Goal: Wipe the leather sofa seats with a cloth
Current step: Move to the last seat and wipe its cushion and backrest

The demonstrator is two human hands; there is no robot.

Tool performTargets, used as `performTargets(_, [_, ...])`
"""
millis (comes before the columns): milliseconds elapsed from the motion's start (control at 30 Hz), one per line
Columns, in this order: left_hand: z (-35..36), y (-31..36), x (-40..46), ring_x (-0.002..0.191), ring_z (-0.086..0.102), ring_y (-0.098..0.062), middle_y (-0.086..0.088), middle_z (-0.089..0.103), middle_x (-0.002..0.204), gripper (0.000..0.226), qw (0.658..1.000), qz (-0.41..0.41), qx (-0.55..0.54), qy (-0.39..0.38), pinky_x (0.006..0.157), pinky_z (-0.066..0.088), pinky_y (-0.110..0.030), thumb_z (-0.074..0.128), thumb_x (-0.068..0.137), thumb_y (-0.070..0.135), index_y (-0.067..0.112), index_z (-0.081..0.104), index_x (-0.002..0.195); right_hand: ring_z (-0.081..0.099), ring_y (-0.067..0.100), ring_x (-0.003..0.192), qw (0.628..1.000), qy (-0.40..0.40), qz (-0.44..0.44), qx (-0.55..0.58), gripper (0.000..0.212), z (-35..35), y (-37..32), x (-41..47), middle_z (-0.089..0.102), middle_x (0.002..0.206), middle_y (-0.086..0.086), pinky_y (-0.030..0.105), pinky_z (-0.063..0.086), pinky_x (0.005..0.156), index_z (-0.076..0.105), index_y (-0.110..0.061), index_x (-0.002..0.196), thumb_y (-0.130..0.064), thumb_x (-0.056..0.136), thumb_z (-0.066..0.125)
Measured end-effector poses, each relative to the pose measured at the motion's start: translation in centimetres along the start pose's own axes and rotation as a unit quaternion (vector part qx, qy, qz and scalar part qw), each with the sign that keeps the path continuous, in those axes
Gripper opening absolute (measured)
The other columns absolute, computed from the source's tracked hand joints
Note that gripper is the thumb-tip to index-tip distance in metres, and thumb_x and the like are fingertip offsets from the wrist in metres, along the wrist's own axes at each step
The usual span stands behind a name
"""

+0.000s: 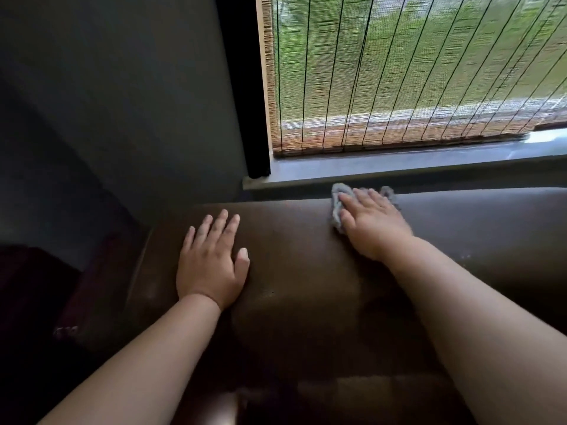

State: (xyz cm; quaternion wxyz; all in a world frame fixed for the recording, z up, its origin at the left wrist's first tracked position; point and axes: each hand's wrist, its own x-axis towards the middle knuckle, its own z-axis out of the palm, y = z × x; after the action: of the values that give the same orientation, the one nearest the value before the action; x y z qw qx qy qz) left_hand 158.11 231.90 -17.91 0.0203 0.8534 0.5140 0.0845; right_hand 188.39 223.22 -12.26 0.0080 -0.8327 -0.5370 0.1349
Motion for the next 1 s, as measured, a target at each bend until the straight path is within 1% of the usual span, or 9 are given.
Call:
performTargets(67, [-0.1,0.1,0.0,0.161,0.018,-0.021,0.004,0.023,0.174,0.073,1.000,0.000,0.001,-0.001,0.131,0.009,-0.046,0.022,0.096,0.053,0.031,0.028,0.166,-0.002,0.026,0.160,1.000,0.001,-0.006,-0.014,0.060,0.6,-2.8,-1.1,-0.001,0.175,0.002,0.044,-0.001,0.130,0.008,-0.033,0.166,-0.051,0.109,0.016])
performTargets(167, [0.0,-0.1,-0.1,0.160,0.021,-0.022,0.002,0.025,0.173,0.073,1.000,0.005,0.003,0.002,0.131,0.011,-0.047,0.024,0.096,0.053,0.030,0.030,0.165,-0.013,0.025,0.159,0.993,0.000,-0.114,-0.009,0.060,2.5,-9.0,-4.4,-0.011,0.173,-0.004,0.045,-0.005,0.129,0.002,-0.037,0.165,-0.053,0.109,0.015])
performTargets(267, [0.2,-0.4,0.0,0.159,0.022,-0.023,0.001,0.027,0.172,0.072,1.000,0.012,0.000,0.005,0.130,0.013,-0.048,0.025,0.097,0.053,0.030,0.031,0.164,-0.014,0.019,0.159,0.984,-0.007,-0.175,-0.009,0.059,3.3,-8.6,-6.3,-0.009,0.173,-0.009,0.043,-0.003,0.130,0.003,-0.042,0.164,-0.057,0.108,0.015])
performTargets(467, [0.2,-0.2,-0.3,0.160,0.021,-0.023,0.002,0.025,0.173,0.070,1.000,0.003,0.005,0.011,0.131,0.013,-0.048,0.021,0.099,0.053,0.030,0.029,0.165,-0.006,0.016,0.160,0.998,0.042,0.037,-0.018,0.062,1.7,6.1,-7.4,-0.004,0.174,-0.006,0.034,-0.004,0.127,0.006,-0.039,0.165,-0.057,0.107,0.017])
performTargets(567, [0.0,0.1,-0.1,0.159,0.025,-0.025,0.000,0.030,0.171,0.069,1.000,0.005,0.006,0.020,0.130,0.016,-0.050,0.023,0.099,0.052,0.029,0.033,0.163,-0.003,0.022,0.160,0.996,0.056,0.070,-0.011,0.060,1.9,3.4,-8.2,-0.004,0.174,-0.002,0.039,0.000,0.129,0.008,-0.037,0.166,-0.054,0.108,0.016])
performTargets(700, [-0.3,0.1,-0.3,0.158,0.027,-0.026,-0.001,0.032,0.171,0.072,1.000,0.006,0.008,0.019,0.129,0.018,-0.050,0.021,0.097,0.052,0.028,0.035,0.163,-0.011,0.023,0.160,0.995,0.056,-0.083,0.005,0.060,5.3,-8.2,-10.2,-0.007,0.173,-0.006,0.042,-0.006,0.129,0.007,-0.043,0.164,-0.054,0.107,0.019])
performTargets(800, [-0.3,-0.1,-0.4,0.157,0.029,-0.027,-0.003,0.034,0.170,0.072,1.000,0.010,-0.006,0.029,0.129,0.019,-0.051,0.022,0.096,0.052,0.027,0.038,0.162,-0.006,0.020,0.160,0.986,0.068,-0.154,-0.015,0.060,6.6,-9.1,-10.7,0.003,0.174,-0.009,0.040,-0.004,0.129,0.014,-0.044,0.163,-0.058,0.105,0.020])
performTargets(900, [-0.2,0.1,-0.3,0.157,0.028,-0.027,-0.002,0.034,0.170,0.072,1.000,0.007,-0.007,0.025,0.129,0.019,-0.051,0.020,0.097,0.054,0.028,0.037,0.162,0.002,0.017,0.160,0.990,0.104,-0.095,-0.027,0.065,6.2,-1.7,-10.5,0.012,0.173,-0.007,0.035,-0.001,0.128,0.020,-0.042,0.163,-0.062,0.101,0.017])
performTargets(1000, [0.1,0.0,-0.8,0.156,0.031,-0.026,-0.001,0.037,0.168,0.070,0.999,-0.005,-0.006,0.052,0.129,0.021,-0.052,0.020,0.098,0.054,0.030,0.039,0.161,0.019,0.022,0.158,0.981,0.182,0.060,0.002,0.071,5.6,5.3,-11.8,0.029,0.169,0.000,0.042,0.011,0.130,0.039,-0.034,0.159,-0.059,0.096,0.017])
